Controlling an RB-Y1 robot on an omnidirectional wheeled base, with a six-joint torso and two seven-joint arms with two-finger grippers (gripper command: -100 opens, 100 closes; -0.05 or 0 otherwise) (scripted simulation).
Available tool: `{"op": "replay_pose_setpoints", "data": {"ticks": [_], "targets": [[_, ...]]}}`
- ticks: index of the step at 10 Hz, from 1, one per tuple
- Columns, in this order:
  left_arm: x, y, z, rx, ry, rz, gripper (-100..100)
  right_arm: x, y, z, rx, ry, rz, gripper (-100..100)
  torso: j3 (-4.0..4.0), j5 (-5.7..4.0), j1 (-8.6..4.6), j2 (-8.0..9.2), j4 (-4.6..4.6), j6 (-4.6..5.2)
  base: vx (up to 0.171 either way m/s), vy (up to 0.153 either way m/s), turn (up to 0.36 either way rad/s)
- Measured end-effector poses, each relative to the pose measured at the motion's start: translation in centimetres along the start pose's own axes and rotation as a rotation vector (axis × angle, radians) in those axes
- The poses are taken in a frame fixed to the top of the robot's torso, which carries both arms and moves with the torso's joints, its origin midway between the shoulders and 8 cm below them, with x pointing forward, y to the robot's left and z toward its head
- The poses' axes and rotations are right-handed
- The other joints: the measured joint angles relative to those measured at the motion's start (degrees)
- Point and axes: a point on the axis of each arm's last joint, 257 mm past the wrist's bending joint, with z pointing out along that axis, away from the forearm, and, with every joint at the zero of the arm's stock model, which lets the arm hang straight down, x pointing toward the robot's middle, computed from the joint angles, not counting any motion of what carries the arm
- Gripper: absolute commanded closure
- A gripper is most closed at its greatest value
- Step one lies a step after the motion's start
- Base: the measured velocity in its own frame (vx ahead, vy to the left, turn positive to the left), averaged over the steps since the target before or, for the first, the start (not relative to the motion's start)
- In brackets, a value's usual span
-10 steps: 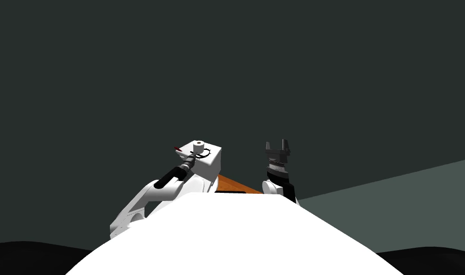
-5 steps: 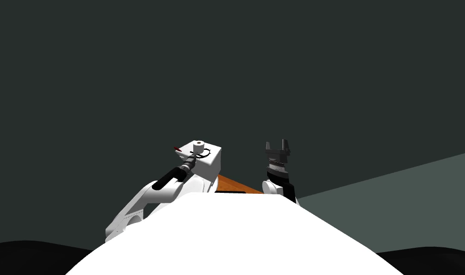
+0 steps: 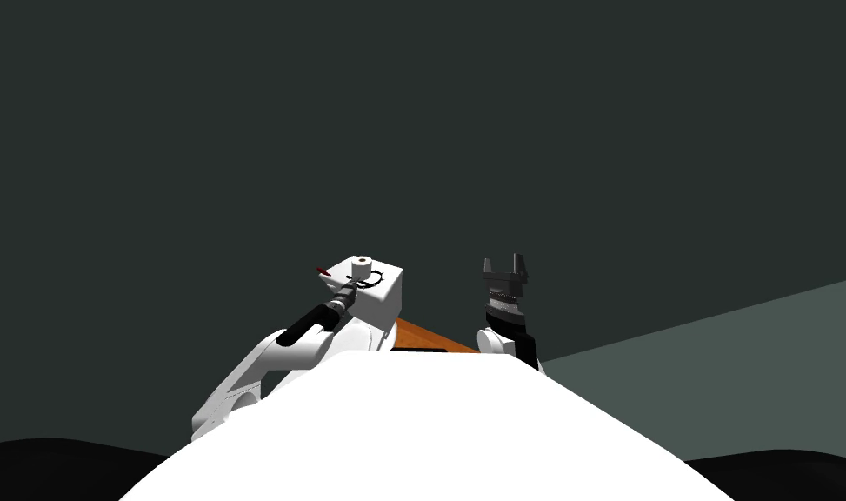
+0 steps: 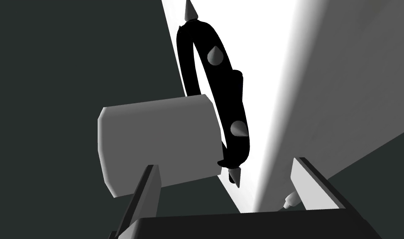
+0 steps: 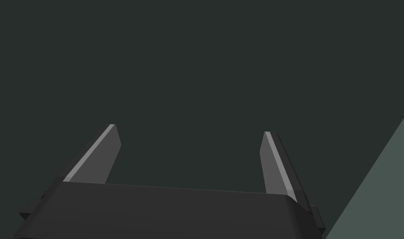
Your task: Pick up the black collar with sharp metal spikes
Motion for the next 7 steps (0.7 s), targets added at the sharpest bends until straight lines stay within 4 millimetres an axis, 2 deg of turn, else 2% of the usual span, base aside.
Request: {"op": "replay_pose_setpoints", "data": {"ticks": [7], "targets": [[0.48,-0.04,-0.44,-0.009,0.014,-0.028,-100,0.00,0.00,0.00,0.000,0.000,0.000,0,0.00,0.00,-0.01,0.00,0.00,0.00,-0.006,0.006,-0.020]]}}
